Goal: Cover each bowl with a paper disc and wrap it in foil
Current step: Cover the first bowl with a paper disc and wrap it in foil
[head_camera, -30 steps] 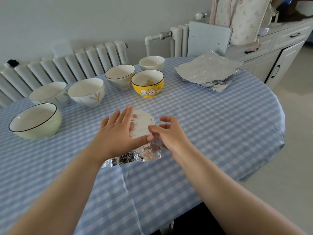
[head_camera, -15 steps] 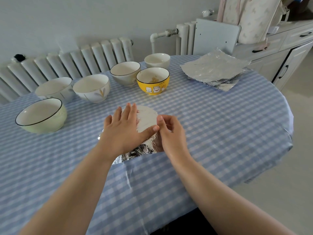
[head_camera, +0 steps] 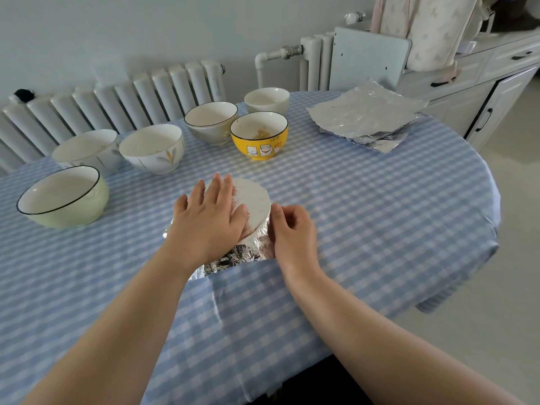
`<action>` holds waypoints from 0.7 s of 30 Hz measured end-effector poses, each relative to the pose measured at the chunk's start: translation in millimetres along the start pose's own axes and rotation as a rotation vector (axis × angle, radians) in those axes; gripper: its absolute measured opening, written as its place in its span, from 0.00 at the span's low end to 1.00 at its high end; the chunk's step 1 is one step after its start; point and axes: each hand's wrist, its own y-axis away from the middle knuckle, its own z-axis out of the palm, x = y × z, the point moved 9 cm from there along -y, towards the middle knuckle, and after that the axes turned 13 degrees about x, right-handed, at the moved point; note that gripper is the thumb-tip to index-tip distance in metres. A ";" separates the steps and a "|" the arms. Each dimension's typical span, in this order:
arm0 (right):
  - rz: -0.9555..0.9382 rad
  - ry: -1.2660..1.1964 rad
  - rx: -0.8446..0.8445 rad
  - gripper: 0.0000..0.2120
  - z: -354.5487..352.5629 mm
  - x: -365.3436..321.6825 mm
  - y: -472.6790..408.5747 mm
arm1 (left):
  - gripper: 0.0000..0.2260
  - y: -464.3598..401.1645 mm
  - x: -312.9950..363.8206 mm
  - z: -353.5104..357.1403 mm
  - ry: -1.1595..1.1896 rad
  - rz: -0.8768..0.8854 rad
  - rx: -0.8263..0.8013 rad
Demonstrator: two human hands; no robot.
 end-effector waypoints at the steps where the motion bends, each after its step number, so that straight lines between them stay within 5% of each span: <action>1: 0.007 0.007 -0.004 0.09 1.0 2.0 -0.1 | 0.29 0.3 0.3 -0.3 0.001 0.000 0.004; 10: 0.073 0.007 -0.041 0.05 7.3 4.6 -0.3 | 0.29 0.3 0.3 -1.0 0.000 -0.008 0.014; 21: 0.017 0.153 -0.157 0.13 10.6 -3.2 0.5 | 0.29 0.9 0.6 -1.8 0.010 -0.014 0.018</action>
